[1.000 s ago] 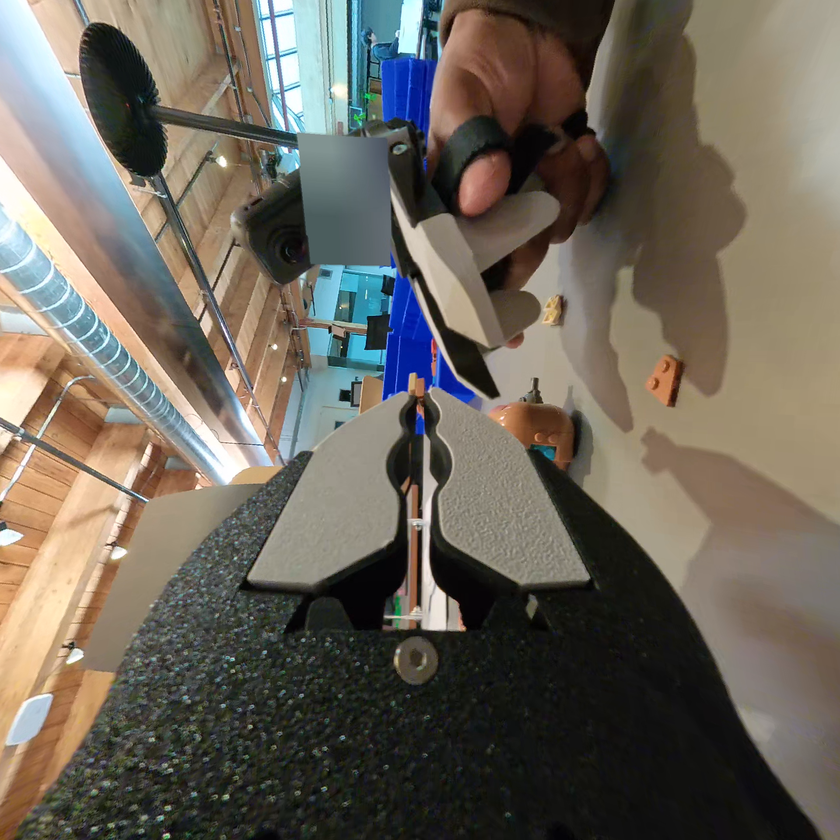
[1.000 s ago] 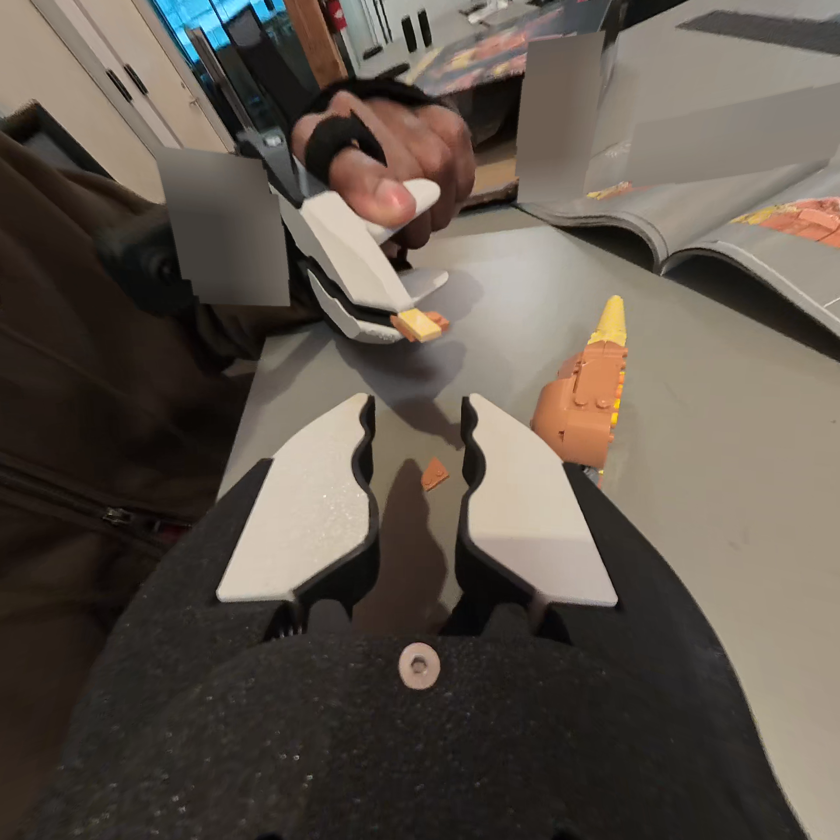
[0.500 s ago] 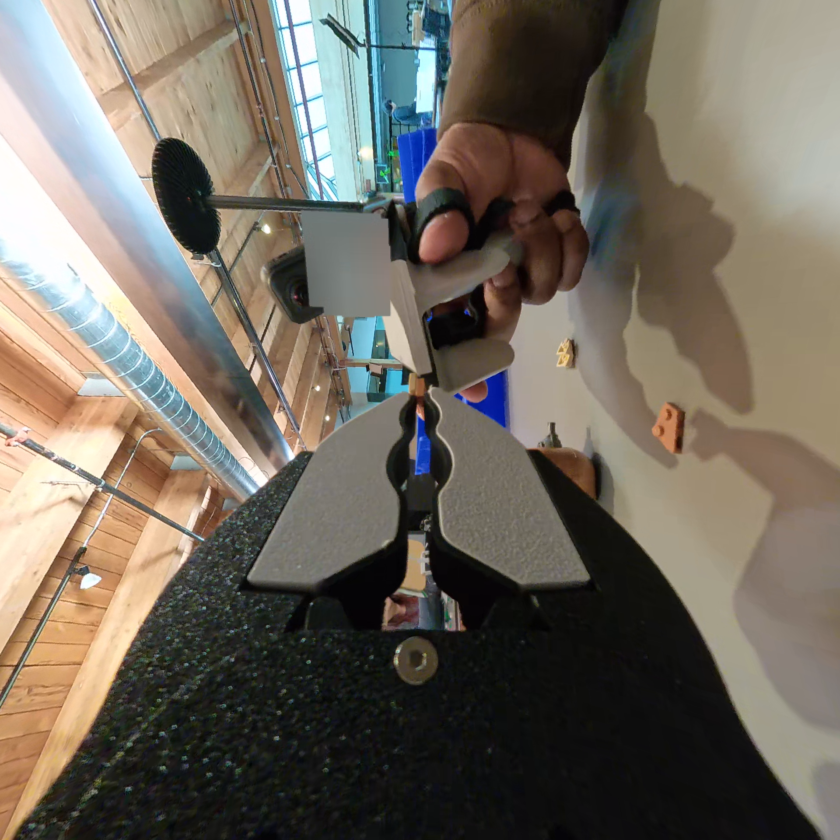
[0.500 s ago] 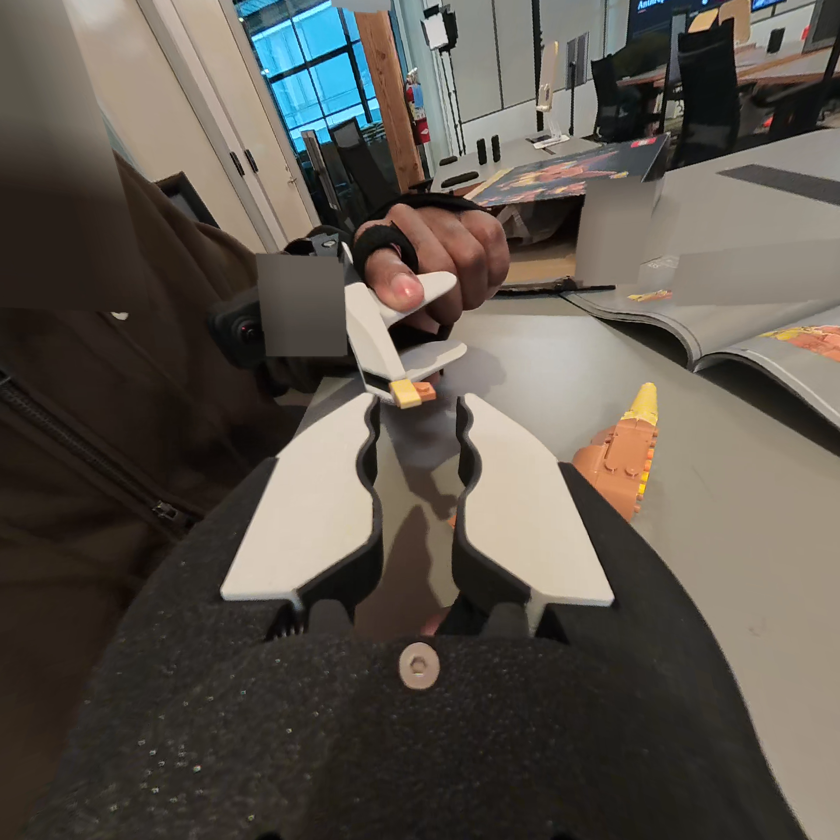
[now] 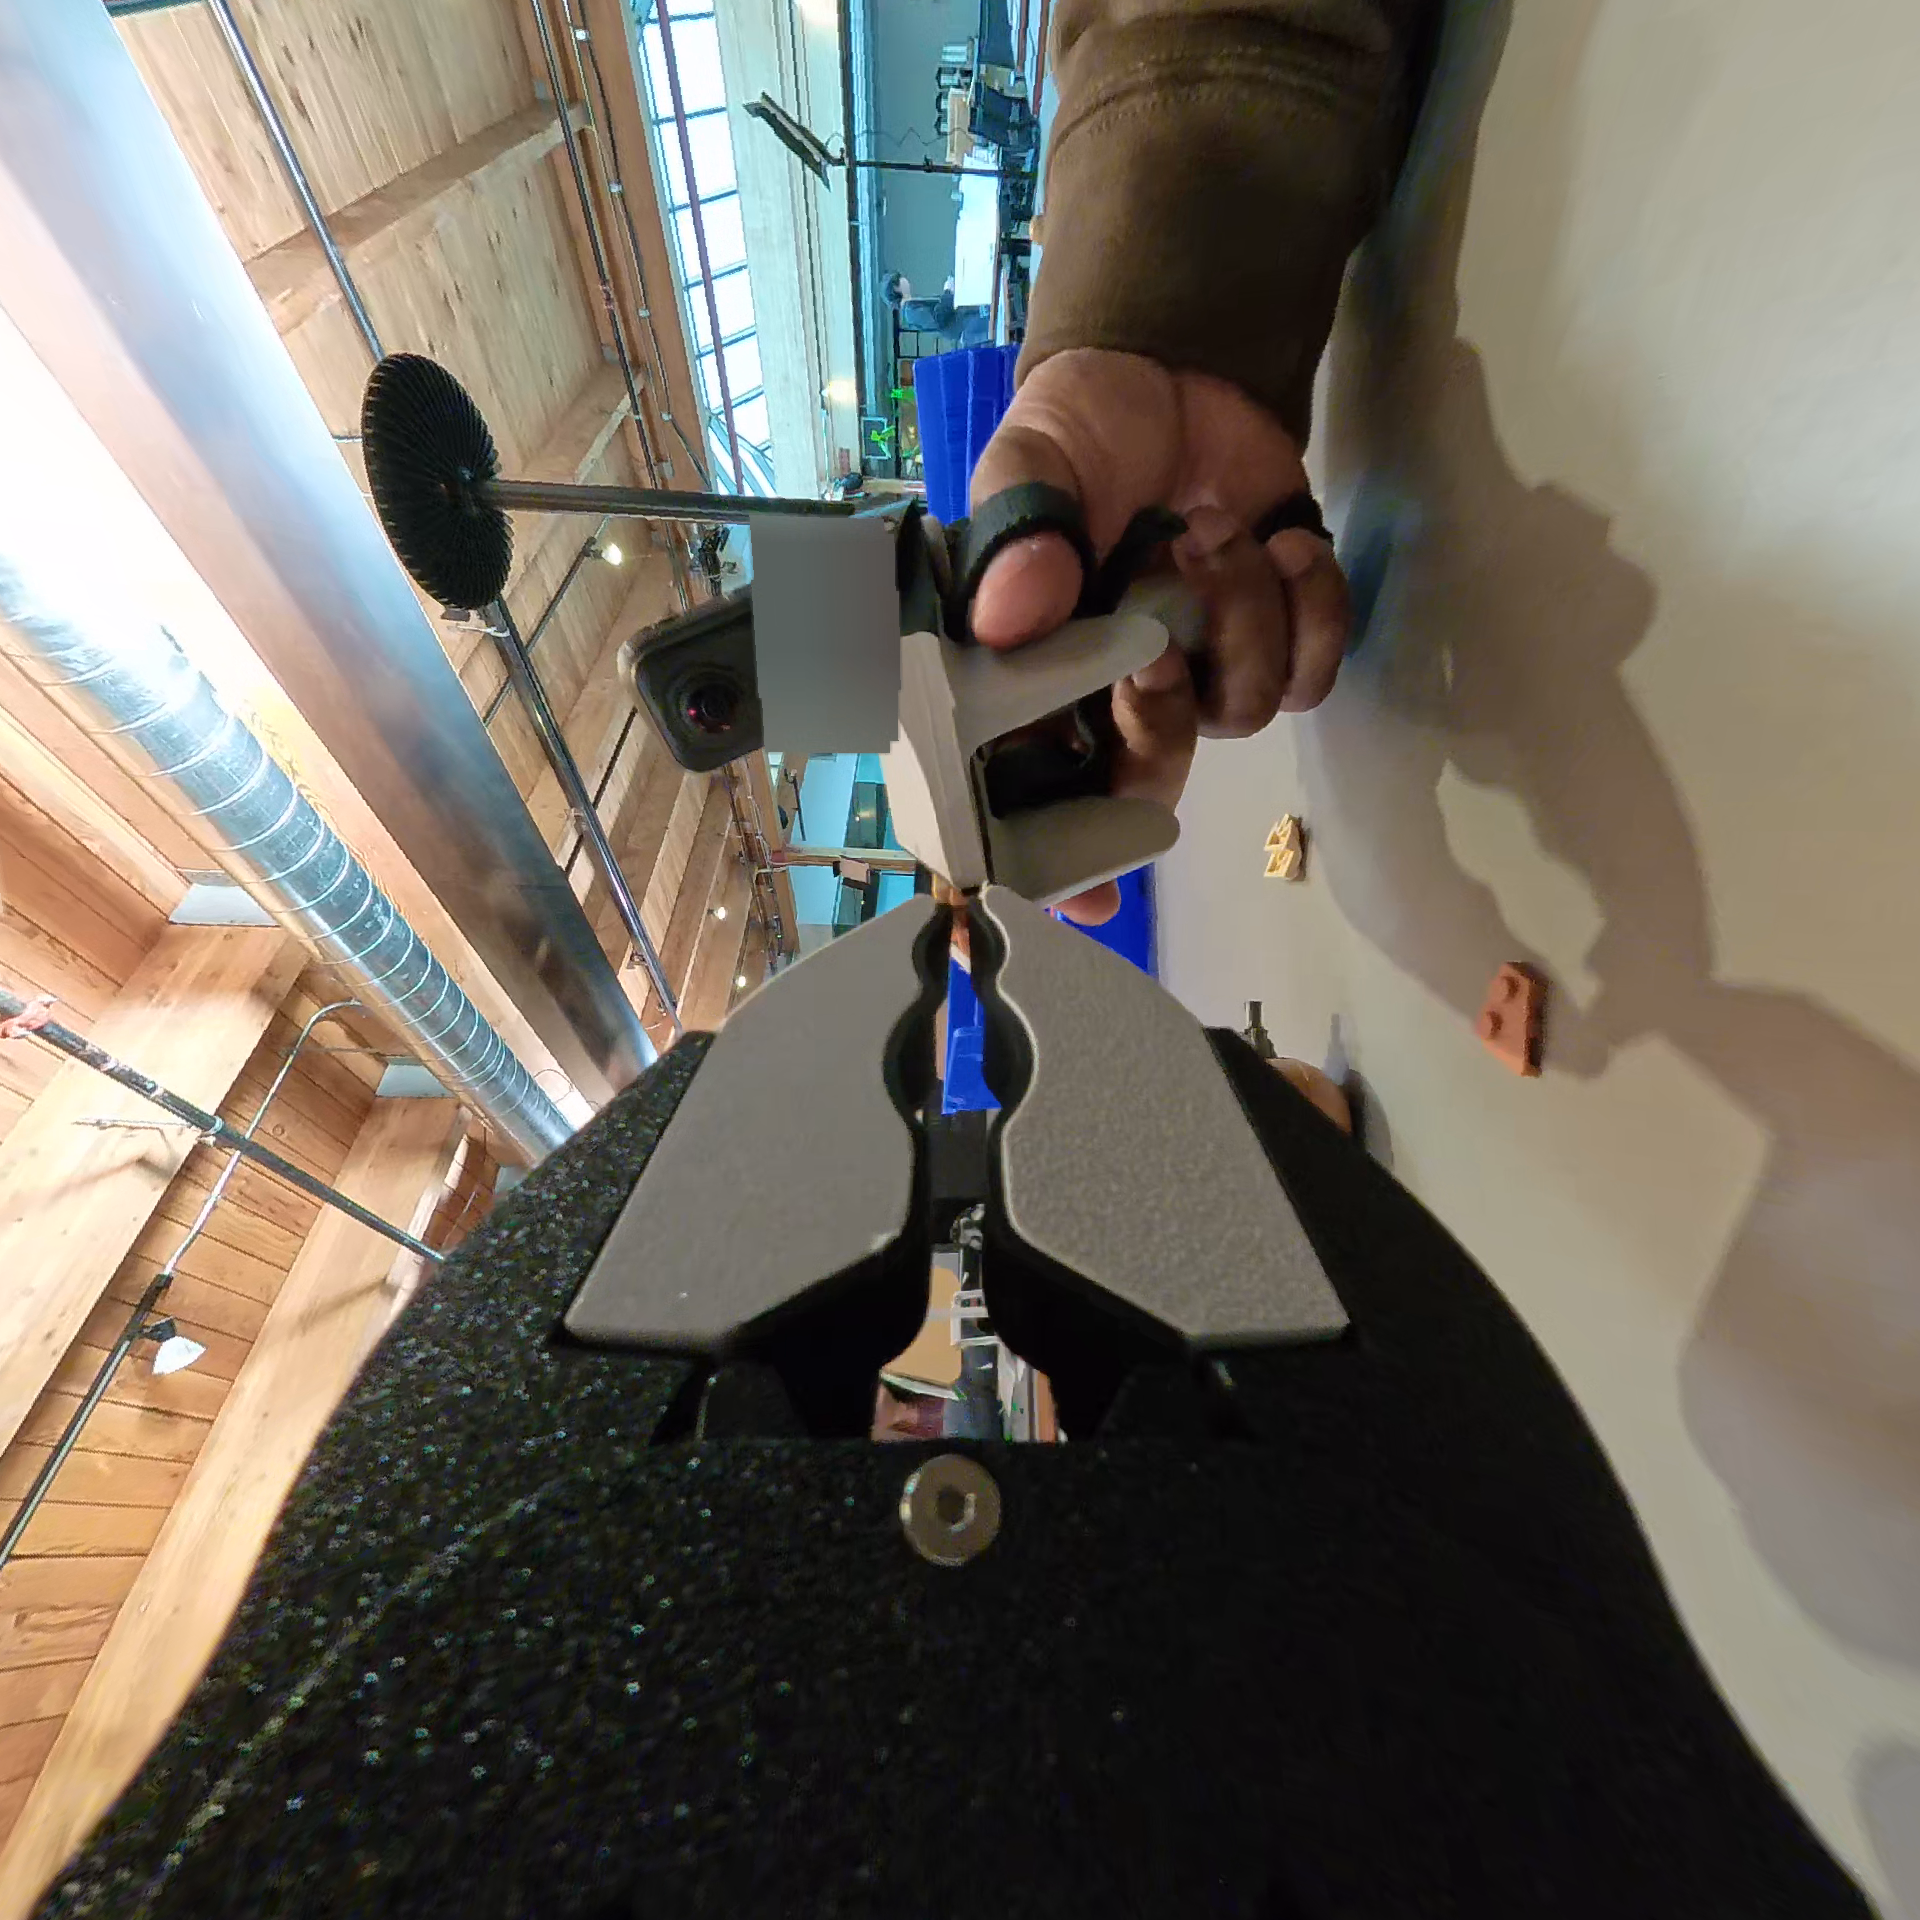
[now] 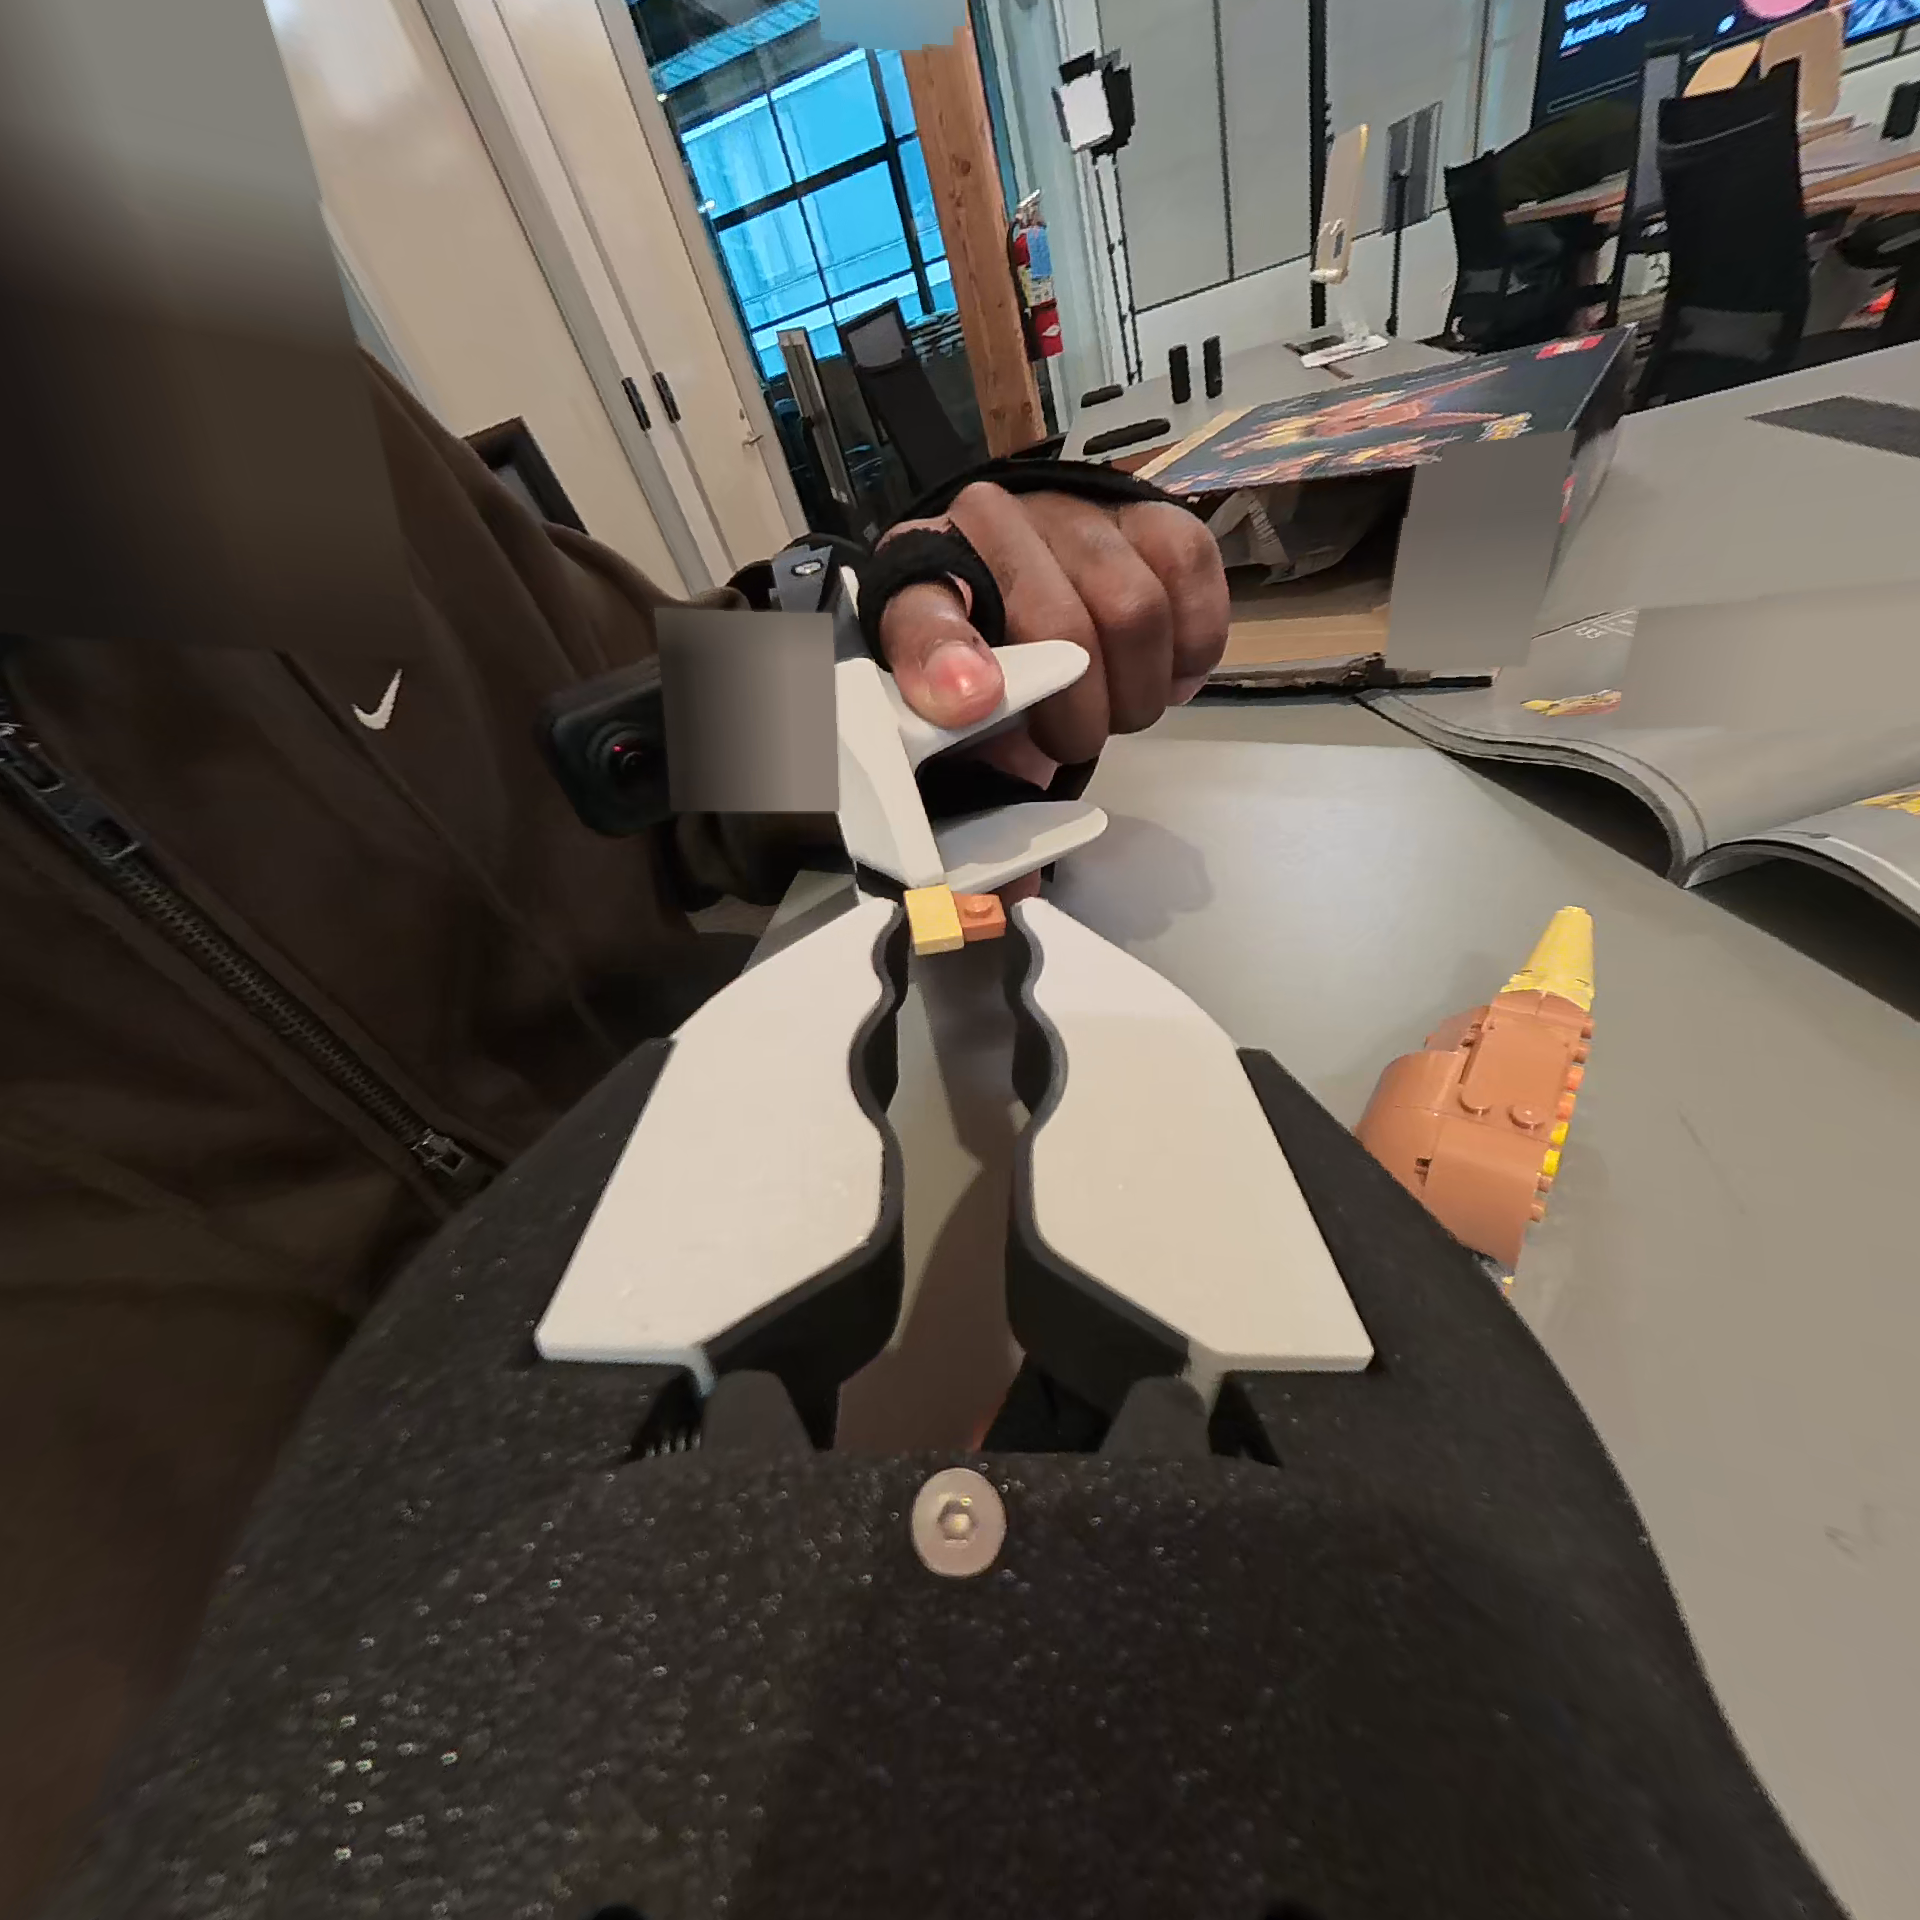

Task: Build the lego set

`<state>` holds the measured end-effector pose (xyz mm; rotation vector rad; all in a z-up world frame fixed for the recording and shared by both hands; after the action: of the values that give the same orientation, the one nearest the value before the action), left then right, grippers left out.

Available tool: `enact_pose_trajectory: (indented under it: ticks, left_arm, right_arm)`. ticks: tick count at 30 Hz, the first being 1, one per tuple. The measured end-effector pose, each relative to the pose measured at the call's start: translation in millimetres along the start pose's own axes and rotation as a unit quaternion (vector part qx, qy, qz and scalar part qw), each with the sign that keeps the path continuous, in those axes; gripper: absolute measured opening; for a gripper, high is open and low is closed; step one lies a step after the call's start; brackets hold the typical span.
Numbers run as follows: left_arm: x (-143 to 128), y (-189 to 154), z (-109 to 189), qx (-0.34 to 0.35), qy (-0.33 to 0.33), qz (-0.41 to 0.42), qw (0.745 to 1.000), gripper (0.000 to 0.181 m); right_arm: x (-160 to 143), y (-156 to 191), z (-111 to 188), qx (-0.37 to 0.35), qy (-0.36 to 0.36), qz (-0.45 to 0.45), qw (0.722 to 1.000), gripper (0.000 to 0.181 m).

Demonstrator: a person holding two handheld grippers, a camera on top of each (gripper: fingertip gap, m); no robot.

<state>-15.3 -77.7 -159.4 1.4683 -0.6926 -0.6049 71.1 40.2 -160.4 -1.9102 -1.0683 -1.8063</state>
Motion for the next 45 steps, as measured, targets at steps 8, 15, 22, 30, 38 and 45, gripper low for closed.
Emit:
enact_pose_trajectory:
  ticks: [8,15,22,30,38,45]
  left_arm:
    - [-20,8,8,0.038,-0.021,0.226,0.973,0.018]
    - [-60,26,14,0.053,-0.106,0.751,0.65,0.016]
    - [-75,-1,4,0.005,-0.132,0.936,0.326,0.009]
    - [-64,-12,-8,-0.03,-0.121,0.953,0.277,0.014]
    - [-64,-16,-9,-0.026,-0.117,0.955,0.272,0.008]
    - [-74,-13,-2,-0.002,-0.121,0.951,0.284,0.007]
  right_arm:
    - [9,0,6,-0.026,-0.023,0.058,0.998,0.017]
    - [12,3,7,-0.059,-0.013,0.173,0.983,0.017]
    - [7,2,5,-0.08,0.016,0.242,0.967,0.017]
    - [4,-1,3,-0.089,0.029,0.261,0.961,0.017]
    - [0,-1,0,-0.089,0.045,0.272,0.957,0.017]
    - [-2,-6,1,-0.109,0.068,0.242,0.962,0.044]
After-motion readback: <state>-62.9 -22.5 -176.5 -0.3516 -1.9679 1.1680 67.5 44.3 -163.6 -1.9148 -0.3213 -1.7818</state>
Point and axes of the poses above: each gripper's, where its closed fingertips meet, z back along the fingers, x out of its top, y = z × x across the jaws, the point moved 8 cm from there along z, back along the fingers, and after that the axes turned 14 degrees about -y, right-handed, at the moved point
